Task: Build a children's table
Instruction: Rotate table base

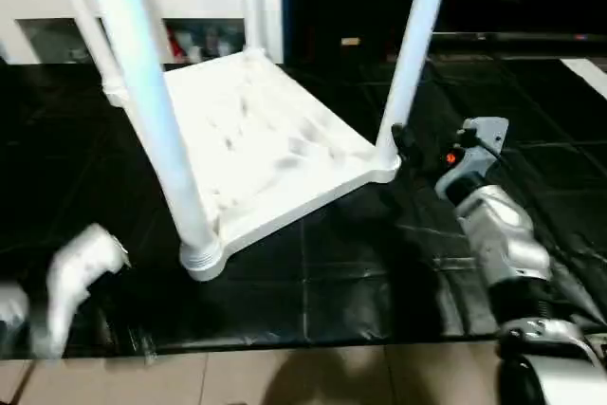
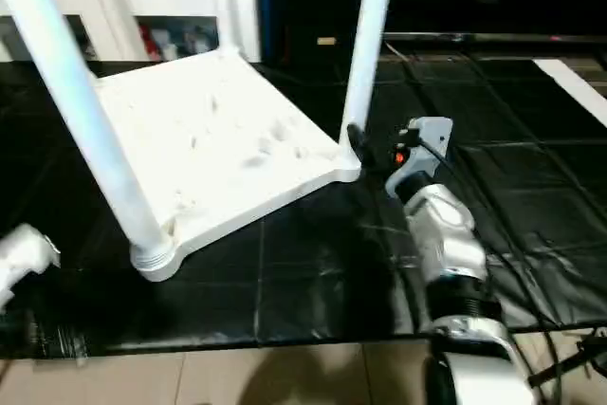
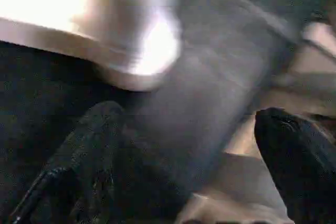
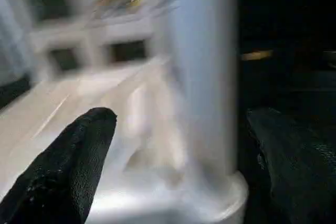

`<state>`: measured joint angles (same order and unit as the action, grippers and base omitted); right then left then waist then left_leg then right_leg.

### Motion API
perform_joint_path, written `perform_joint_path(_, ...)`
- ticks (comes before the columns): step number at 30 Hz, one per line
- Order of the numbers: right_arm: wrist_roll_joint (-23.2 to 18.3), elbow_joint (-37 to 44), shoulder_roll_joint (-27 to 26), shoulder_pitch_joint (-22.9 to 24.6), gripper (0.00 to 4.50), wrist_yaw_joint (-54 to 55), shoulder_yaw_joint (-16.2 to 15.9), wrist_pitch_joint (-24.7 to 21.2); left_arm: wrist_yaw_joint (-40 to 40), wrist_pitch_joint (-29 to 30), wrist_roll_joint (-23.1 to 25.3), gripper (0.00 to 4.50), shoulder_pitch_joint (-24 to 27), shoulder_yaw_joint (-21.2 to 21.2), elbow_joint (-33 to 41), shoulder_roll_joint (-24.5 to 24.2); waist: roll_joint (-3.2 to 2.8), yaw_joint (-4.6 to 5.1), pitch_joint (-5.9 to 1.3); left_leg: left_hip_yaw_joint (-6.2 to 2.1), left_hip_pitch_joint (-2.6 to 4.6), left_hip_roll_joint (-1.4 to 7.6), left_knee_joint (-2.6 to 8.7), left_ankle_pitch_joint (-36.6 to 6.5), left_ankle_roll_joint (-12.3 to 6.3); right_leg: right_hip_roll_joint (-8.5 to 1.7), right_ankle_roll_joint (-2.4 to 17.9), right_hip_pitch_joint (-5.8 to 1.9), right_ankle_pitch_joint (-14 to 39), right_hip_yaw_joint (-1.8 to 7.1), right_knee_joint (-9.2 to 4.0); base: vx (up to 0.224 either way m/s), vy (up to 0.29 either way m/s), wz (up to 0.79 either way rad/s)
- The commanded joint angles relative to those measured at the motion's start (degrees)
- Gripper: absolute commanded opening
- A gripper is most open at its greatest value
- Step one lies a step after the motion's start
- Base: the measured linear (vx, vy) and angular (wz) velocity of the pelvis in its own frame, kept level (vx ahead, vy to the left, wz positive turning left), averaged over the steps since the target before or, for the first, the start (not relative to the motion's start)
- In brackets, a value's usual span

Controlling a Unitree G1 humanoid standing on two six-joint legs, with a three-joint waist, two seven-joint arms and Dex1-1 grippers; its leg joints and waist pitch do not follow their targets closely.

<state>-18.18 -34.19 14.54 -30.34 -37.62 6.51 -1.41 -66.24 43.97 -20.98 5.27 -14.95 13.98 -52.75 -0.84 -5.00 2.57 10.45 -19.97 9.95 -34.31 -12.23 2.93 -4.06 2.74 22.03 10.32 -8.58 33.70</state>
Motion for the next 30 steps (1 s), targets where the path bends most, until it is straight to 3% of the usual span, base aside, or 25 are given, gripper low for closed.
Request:
perform_joint_path(1, 2.2, 1.0, 1.1, 1.4, 4.5, -4.3, -3.8, -0.6, 0.9, -1.1, -0.7, 4.44, -2.2, -1.2, -1.6, -0.5, -0.58, -0.22, -2.71, -1.9, 0.34, 3.89, 4.49, -9.5, -3.65, -5.65, 6.7, -2.56, 19.2, 4.82, -4.31, 0.0, 0.0, 0.0)
perform_joint_path(2, 3.7, 1.1, 2.0, 2.4, 4.5, -5.9, -6.0, -0.3, 0.4, -1.0, -1.8, 4.44, -3.7, -1.3, -2.4, -0.6, -1.01, -0.4, -2.86, -1.92, 0.6, 3.99, 4.39, -9.6, -3.21, -5.68, 7.4, -2.43, 18.3, 4.82, -4.11, 0.0, 0.0, 0.0)
perform_joint_path(3, 3.7, 1.1, 2.0, 2.4, 4.5, -5.9, -6.0, -0.3, 0.4, -1.0, -1.8, 4.44, -3.7, -1.3, -2.4, -0.6, -0.83, -0.39, -2.9, -1.88, 0.6, 4.13, 4.44, -9.5, -2.89, -5.57, 8.3, -2.39, 16.7, 4.86, -3.9, 0.0, 0.0, 0.0)
perform_joint_path(4, 4.9, 0.9, 2.4, 3.5, 4.5, -7.3, -7.9, -1.1, -0.3, -1.2, -2.5, 4.44, -5.8, -1.0, -3.5, -0.6, -1.19, -0.45, -2.98, -1.94, 0.51, 4.15, 4.39, -9.4, -2.75, -5.7, 8.8, -2.5, 15.7, 4.93, -3.68, 0.0, 0.0, 0.0)
perform_joint_path(5, 5.0, 0.8, 2.4, 3.6, 4.5, -7.4, -8.1, -1.5, -0.4, -1.3, -2.5, 4.44, -6.3, -0.8, -3.9, -0.6, -0.98, -0.45, -2.96, -1.82, 0.45, 4.05, 4.36, -9.4, -2.79, -5.51, 9.2, -2.5, 14.8, 4.89, -3.65, 0.0, 0.0, 0.0)
perform_joint_path(10, 6.7, 2.1, 1.6, 4.5, 4.5, -9.1, -10.9, -2.2, -0.7, -2.8, -3.0, 4.44, -11.4, 1.4, -6.8, 1.7, -1.16, -0.68, -2.76, -2.0, 0.54, 4.1, 4.38, -11.9, -1.79, -5.96, 8.5, -2.59, 19.5, 4.95, -4.04, 0.0, 0.0, 0.0)
perform_joint_path(13, 7.6, 4.4, 1.5, 5.7, 4.5, -14.0, -15.1, -2.1, 0.2, -3.4, -4.4, 4.44, -15.3, 3.0, -8.7, 4.9, -1.22, -0.96, -2.95, -1.91, 0.47, 4.18, 4.24, -11.2, -1.79, -5.89, 8.9, -2.59, 17.1, 4.97, -3.8, 0.0, 0.0, 0.0)
perform_joint_path(15, 10.7, 1.6, 0.7, 4.7, 4.5, -12.3, -17.2, -1.6, 1.7, -4.6, -4.4, 4.44, -18.5, 4.5, -10.4, 7.9, -1.06, -1.06, -3.14, -2.01, 0.38, 4.25, 4.27, -9.9, -1.49, -5.92, 9.8, -2.68, 14.8, 4.96, -3.53, 0.0, 0.0, 0.0)
perform_joint_path(21, 15.7, -8.5, -3.0, -0.7, 4.5, -1.2, -16.8, 0.1, 2.5, -5.1, -4.8, 4.44, -21.5, 7.6, -10.6, 12.3, -0.95, -0.9, -3.24, -2.12, 0.34, 4.24, 4.25, -8.8, -0.06, -6.24, 10.4, -2.78, 14.6, 5.11, -3.23, 0.0, 0.0, 0.0)
perform_joint_path(30, 16.8, -18.1, -7.4, -6.2, 4.5, 7.7, -15.5, 2.1, 3.1, -1.2, -9.1, 4.44, -23.5, 13.7, -4.2, 18.9, -0.72, -0.83, -3.59, -1.79, 0.19, 4.32, 3.94, -5.6, -0.99, -6.17, 12.2, -2.97, 7.5, 5.19, -2.16, 0.0, 0.0, 0.0)
